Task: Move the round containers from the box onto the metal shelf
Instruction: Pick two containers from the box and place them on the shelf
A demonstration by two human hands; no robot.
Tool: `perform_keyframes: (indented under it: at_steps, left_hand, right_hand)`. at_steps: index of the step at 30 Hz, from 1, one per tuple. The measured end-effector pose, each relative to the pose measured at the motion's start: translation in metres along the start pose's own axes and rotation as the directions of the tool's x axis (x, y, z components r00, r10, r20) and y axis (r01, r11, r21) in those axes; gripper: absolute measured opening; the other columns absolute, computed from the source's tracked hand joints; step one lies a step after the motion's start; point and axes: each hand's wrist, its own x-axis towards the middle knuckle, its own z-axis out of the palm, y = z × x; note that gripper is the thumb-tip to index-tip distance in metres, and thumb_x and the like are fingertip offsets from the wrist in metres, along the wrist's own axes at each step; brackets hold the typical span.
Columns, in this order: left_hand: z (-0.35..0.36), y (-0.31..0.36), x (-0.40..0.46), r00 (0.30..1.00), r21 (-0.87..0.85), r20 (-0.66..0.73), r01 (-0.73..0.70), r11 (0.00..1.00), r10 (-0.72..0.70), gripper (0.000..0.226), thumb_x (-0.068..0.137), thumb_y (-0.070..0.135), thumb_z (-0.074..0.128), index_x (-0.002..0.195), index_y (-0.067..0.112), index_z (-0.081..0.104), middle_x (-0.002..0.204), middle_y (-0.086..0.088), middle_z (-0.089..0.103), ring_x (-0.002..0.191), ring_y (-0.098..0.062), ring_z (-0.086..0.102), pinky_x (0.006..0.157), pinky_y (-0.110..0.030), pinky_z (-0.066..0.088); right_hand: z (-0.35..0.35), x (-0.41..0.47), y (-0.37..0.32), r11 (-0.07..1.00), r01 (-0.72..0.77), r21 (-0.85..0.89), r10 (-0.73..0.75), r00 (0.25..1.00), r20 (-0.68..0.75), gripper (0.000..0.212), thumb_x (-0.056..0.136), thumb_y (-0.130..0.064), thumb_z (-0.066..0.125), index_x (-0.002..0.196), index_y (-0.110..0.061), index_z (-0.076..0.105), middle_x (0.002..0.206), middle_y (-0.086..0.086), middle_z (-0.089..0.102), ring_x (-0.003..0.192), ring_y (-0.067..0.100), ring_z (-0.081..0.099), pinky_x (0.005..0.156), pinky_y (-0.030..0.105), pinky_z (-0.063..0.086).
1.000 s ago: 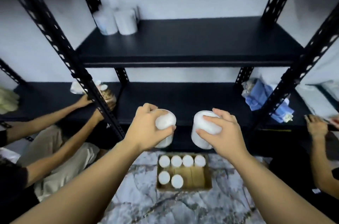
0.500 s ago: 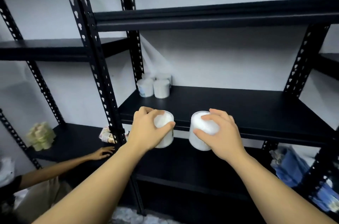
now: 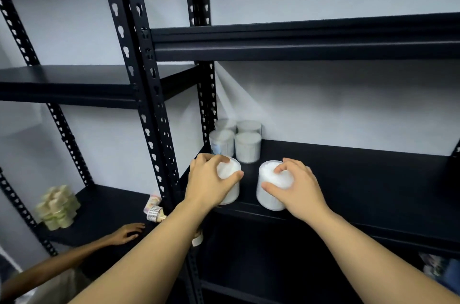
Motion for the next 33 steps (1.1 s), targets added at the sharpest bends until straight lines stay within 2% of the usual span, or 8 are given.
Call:
perform_keyframes:
  at_steps: [6,11,14,17,21,25,29,33]
  left_hand:
    - [0.020,-0.046,0.039,1.000,-0.001,0.003,0.020,1.000,-0.020,0.050,0.073,0.069,0.072,0.107,0.033,0.065,0.127,0.009,0.050,0.122,-0.019,0.041,0.104,-0.035,0.042]
    - [0.031,-0.067,0.060,0.998,-0.080,-0.049,0.042,0.996,-0.046,0.060,0.069,0.072,0.068,0.114,0.033,0.068,0.138,0.004,0.044,0.133,-0.019,0.038,0.109,-0.032,0.039]
    - [0.035,-0.072,0.066,0.998,-0.118,-0.053,0.016,0.993,-0.023,0.061,0.068,0.062,0.058,0.120,0.033,0.069,0.135,0.006,0.041,0.132,-0.015,0.036,0.109,-0.032,0.041]
    - [0.041,-0.080,0.073,0.998,-0.144,-0.055,0.010,0.989,-0.018,0.059,0.069,0.053,0.057,0.123,0.035,0.068,0.135,0.008,0.043,0.127,-0.016,0.036,0.110,-0.037,0.042]
    - [0.053,-0.092,0.075,0.995,-0.189,-0.099,-0.030,0.982,0.011,0.061,0.076,0.041,0.075,0.132,0.030,0.052,0.149,0.013,0.039,0.138,-0.011,0.036,0.111,-0.032,0.038]
    - [0.060,-0.099,0.074,0.987,-0.321,-0.131,0.042,0.946,-0.089,0.070,0.076,0.037,0.084,0.130,0.035,0.039,0.145,0.016,0.044,0.132,-0.003,0.049,0.105,-0.027,0.045]
    - [0.063,-0.101,0.075,0.984,-0.386,-0.113,0.085,0.918,-0.139,0.084,0.075,0.033,0.085,0.139,0.037,0.031,0.132,0.028,0.050,0.121,0.006,0.055,0.096,-0.016,0.045]
    - [0.061,-0.099,0.074,0.984,-0.353,-0.076,0.124,0.928,-0.160,0.104,0.069,0.044,0.085,0.150,0.032,0.021,0.148,0.009,0.049,0.133,-0.008,0.052,0.106,-0.030,0.047]
  right_hand:
    - [0.047,0.040,0.005,0.999,-0.009,0.031,0.009,1.000,0.008,0.037,0.070,-0.052,0.084,0.087,-0.034,0.056,0.137,-0.017,0.051,0.126,0.009,0.041,0.094,0.022,0.032]
    - [0.074,0.060,0.010,0.998,0.023,0.067,-0.022,1.000,-0.017,0.040,0.068,-0.043,0.087,0.096,-0.038,0.059,0.139,-0.024,0.046,0.127,0.004,0.039,0.094,0.009,0.031]
    - [0.087,0.069,0.016,0.997,0.042,0.058,-0.042,0.999,0.000,0.047,0.063,-0.030,0.086,0.101,-0.040,0.059,0.138,-0.026,0.040,0.130,0.006,0.041,0.093,0.001,0.030]
    - [0.097,0.076,0.019,0.995,0.063,0.071,-0.061,0.997,-0.038,0.049,0.065,-0.031,0.087,0.107,-0.037,0.064,0.135,-0.020,0.036,0.124,0.004,0.046,0.092,0.001,0.035]
    - [0.107,0.080,0.022,0.996,0.010,0.090,-0.002,0.996,-0.090,0.079,0.066,-0.044,0.089,0.134,-0.036,0.049,0.132,-0.013,0.039,0.116,0.000,0.049,0.095,0.011,0.042]
    - [0.111,0.084,0.030,0.981,-0.065,0.185,0.079,0.994,-0.071,0.093,0.061,-0.050,0.090,0.134,-0.044,0.034,0.133,-0.023,0.047,0.122,0.002,0.053,0.099,0.024,0.049]
    - [0.114,0.086,0.033,0.975,-0.105,0.194,0.117,0.992,-0.054,0.102,0.059,-0.056,0.088,0.140,-0.042,0.028,0.138,-0.017,0.049,0.124,0.005,0.054,0.101,0.030,0.051]
    - [0.113,0.087,0.032,0.965,-0.144,0.218,0.154,0.988,-0.031,0.109,0.055,-0.057,0.090,0.144,-0.038,0.028,0.141,-0.013,0.049,0.125,0.008,0.054,0.102,0.034,0.052]
